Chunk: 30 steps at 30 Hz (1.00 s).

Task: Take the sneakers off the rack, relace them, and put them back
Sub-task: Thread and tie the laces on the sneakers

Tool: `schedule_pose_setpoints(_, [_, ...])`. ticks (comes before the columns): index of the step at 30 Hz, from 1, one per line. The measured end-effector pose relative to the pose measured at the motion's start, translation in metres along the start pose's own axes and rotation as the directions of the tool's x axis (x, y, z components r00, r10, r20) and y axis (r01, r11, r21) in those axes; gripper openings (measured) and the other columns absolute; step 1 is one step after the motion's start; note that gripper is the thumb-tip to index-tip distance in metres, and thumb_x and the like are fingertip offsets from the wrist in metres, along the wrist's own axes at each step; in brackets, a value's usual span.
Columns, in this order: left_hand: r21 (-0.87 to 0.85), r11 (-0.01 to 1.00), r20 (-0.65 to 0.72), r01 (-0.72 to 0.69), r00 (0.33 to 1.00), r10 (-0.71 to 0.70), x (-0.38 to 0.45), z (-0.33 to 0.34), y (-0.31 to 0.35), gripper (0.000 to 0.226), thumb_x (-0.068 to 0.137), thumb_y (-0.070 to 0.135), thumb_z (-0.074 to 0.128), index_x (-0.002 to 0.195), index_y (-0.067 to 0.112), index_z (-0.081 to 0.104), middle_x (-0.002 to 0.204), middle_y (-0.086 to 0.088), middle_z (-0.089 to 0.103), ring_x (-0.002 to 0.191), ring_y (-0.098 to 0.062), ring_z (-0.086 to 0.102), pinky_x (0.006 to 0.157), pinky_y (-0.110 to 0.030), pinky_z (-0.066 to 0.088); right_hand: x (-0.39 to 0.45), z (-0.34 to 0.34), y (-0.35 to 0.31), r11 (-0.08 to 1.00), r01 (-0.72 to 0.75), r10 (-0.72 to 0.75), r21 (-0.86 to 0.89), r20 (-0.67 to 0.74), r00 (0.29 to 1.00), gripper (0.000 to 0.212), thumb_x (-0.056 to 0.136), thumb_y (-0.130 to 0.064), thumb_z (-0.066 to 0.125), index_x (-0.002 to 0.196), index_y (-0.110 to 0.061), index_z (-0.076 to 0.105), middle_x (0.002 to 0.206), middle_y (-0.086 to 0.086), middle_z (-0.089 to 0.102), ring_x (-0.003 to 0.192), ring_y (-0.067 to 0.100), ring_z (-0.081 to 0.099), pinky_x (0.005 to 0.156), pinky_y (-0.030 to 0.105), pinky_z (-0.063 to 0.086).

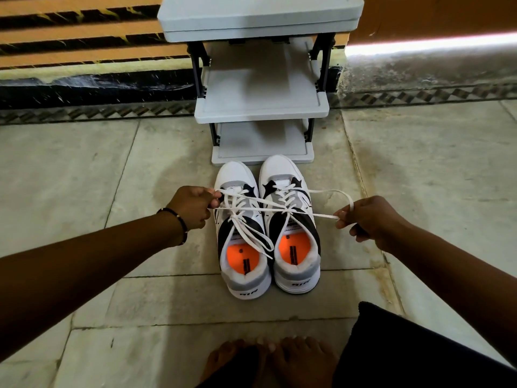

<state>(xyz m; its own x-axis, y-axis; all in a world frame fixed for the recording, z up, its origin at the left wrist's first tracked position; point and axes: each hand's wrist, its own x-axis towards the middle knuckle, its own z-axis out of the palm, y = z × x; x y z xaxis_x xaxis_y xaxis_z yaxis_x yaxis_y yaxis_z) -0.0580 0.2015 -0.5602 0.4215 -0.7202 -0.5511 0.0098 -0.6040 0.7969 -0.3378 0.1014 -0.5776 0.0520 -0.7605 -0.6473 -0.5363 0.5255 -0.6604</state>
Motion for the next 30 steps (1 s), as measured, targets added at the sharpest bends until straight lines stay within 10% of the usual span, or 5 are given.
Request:
schedule_pose_setpoints(6, [-0.249, 0.968, 0.051, 0.013, 0.999, 0.0, -0.007, 0.01, 0.02, 0.021, 0.094, 0.009, 0.042, 0.086, 0.017, 0.06, 0.054, 0.008, 0.059, 0.035, 0.0, 0.036, 0.036, -0.012, 0.027, -0.003, 0.007, 0.002, 0.827, 0.342, -0.467, -0.447, -0.207, 0.86, 0.045, 0.086, -0.01, 0.059, 0.129, -0.009, 0.049, 0.128, 0.017, 0.052, 0.106, 0.033, 0.057, 0.083, 0.037, 0.048])
schedule_pose_setpoints(13, [-0.487, 0.871, 0.127, -0.069, 0.981, 0.149, -0.01, 0.022, 0.072, 0.025, 0.09, 0.001, 0.048, 0.082, 0.023, 0.057, 0.08, 0.011, 0.072, 0.062, -0.001, 0.066, 0.062, -0.021, 0.052, -0.024, 0.042, 0.002, 0.489, 0.638, -0.651, -0.595, 0.237, 0.721, 0.025, 0.087, -0.02, 0.059, 0.11, -0.012, 0.065, 0.109, 0.011, 0.063, 0.102, 0.028, 0.056, 0.082, 0.033, 0.043])
schedule_pose_setpoints(19, [0.149, 0.963, -0.033, -0.226, 0.972, 0.233, 0.002, 0.018, 0.044, 0.016, 0.087, 0.002, 0.053, 0.093, 0.013, 0.062, 0.11, -0.012, 0.065, 0.075, -0.014, 0.063, 0.062, -0.022, 0.053, -0.028, 0.044, 0.004, 0.469, 0.645, -0.683, -0.604, 0.215, 0.698, 0.018, 0.085, -0.018, 0.059, 0.099, -0.01, 0.068, 0.098, 0.009, 0.063, 0.092, 0.026, 0.058, 0.071, 0.031, 0.043])
schedule_pose_setpoints(24, [0.877, -0.144, 0.48, -0.458, 0.839, 0.257, 0.013, 0.021, 0.01, 0.057, 0.087, 0.018, 0.047, 0.141, 0.027, 0.03, 0.158, -0.001, 0.012, 0.145, -0.027, 0.005, 0.115, -0.048, 0.015, -0.03, 0.046, 0.005, 0.389, 0.662, -0.721, -0.641, 0.235, 0.652, 0.013, 0.085, -0.019, 0.057, 0.089, -0.01, 0.065, 0.093, 0.007, 0.061, 0.087, 0.026, 0.057, 0.063, 0.031, 0.041])
schedule_pose_setpoints(30, [0.835, 0.103, 0.513, -0.54, 0.833, 0.21, 0.015, 0.063, 0.032, 0.036, 0.09, 0.017, 0.044, 0.124, 0.022, 0.053, 0.123, -0.005, 0.062, 0.117, -0.026, 0.053, 0.096, -0.033, 0.037, -0.024, 0.043, 0.0, 0.48, 0.673, -0.711, -0.563, 0.2, 0.674, 0.011, 0.083, -0.013, 0.058, 0.079, -0.007, 0.067, 0.084, 0.01, 0.066, 0.078, 0.025, 0.06, 0.067, 0.036, 0.048])
